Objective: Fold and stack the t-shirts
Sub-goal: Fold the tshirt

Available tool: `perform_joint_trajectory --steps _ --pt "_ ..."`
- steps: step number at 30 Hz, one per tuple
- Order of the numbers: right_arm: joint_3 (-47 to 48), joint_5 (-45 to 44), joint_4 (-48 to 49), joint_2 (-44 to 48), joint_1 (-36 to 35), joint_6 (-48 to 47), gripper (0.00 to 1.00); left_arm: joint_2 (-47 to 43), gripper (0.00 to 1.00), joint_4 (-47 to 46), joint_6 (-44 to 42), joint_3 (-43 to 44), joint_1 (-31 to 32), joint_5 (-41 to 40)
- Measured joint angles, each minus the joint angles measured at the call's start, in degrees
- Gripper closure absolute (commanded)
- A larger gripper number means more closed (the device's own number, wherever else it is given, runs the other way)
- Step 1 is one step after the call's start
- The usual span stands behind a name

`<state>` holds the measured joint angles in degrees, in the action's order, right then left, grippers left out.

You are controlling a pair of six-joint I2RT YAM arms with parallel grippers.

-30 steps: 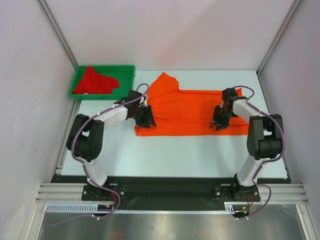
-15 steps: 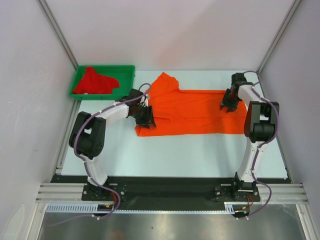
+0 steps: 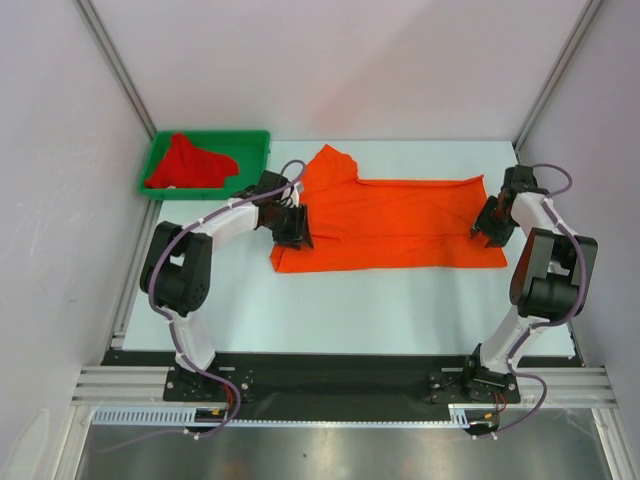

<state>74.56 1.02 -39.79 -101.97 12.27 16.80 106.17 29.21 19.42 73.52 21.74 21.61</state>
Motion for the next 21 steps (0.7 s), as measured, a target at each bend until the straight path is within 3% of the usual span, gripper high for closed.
perform_joint_trajectory --steps 7,21 --pt "-2.93 1.03 3.91 -2.54 3.06 0.04 0.68 4.42 0.54 0.00 0.09 -0.44 -0.63 -3.32" --pt "-5.70 -4.79 6.25 -4.22 8.66 4.24 0.68 0.76 0.53 -5.16 1.55 -7.43 -1.79 -3.56"
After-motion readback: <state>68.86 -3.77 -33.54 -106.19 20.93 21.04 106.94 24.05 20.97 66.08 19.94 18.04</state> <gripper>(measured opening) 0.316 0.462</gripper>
